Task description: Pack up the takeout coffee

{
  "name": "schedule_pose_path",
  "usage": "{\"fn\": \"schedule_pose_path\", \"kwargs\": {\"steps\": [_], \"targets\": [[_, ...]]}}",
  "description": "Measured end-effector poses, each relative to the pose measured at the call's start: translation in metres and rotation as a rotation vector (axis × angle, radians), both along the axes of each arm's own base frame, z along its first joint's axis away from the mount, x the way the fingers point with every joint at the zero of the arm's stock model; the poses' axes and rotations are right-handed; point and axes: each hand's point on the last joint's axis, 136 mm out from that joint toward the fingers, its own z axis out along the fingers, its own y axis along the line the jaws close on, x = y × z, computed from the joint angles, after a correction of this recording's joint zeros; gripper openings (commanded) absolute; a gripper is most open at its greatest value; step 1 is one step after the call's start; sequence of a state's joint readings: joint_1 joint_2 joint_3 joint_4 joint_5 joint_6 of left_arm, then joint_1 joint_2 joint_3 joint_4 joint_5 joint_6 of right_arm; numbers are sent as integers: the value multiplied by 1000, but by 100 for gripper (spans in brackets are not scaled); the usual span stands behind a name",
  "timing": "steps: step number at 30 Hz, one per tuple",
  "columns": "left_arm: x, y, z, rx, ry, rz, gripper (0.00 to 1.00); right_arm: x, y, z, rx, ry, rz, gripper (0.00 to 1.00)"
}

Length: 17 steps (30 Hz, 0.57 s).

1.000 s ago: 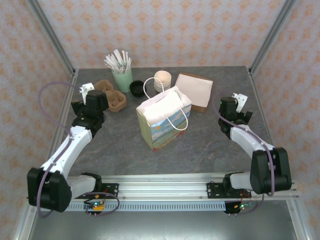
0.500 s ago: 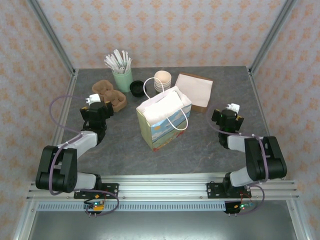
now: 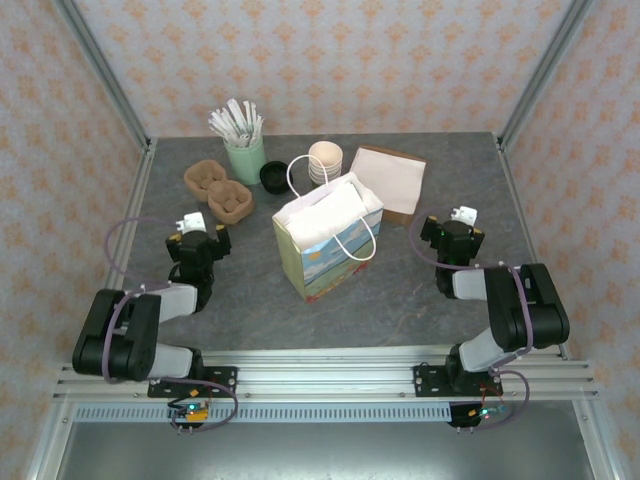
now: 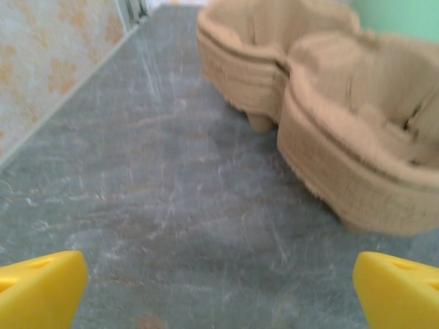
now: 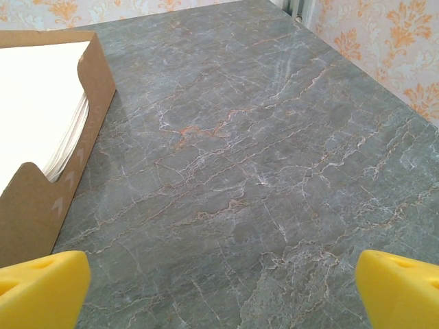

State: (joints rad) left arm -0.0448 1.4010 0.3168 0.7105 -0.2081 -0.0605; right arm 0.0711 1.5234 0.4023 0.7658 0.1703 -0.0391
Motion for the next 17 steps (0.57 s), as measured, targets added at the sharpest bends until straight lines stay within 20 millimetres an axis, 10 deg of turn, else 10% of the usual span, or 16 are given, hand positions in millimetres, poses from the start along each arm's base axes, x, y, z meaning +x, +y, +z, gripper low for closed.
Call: {"fn": "schedule_pose_path", "kwargs": {"steps": [17], "targets": [[26,-7,9,10,-37,-26,100,1,1,1,2,-7,3,99]]}}
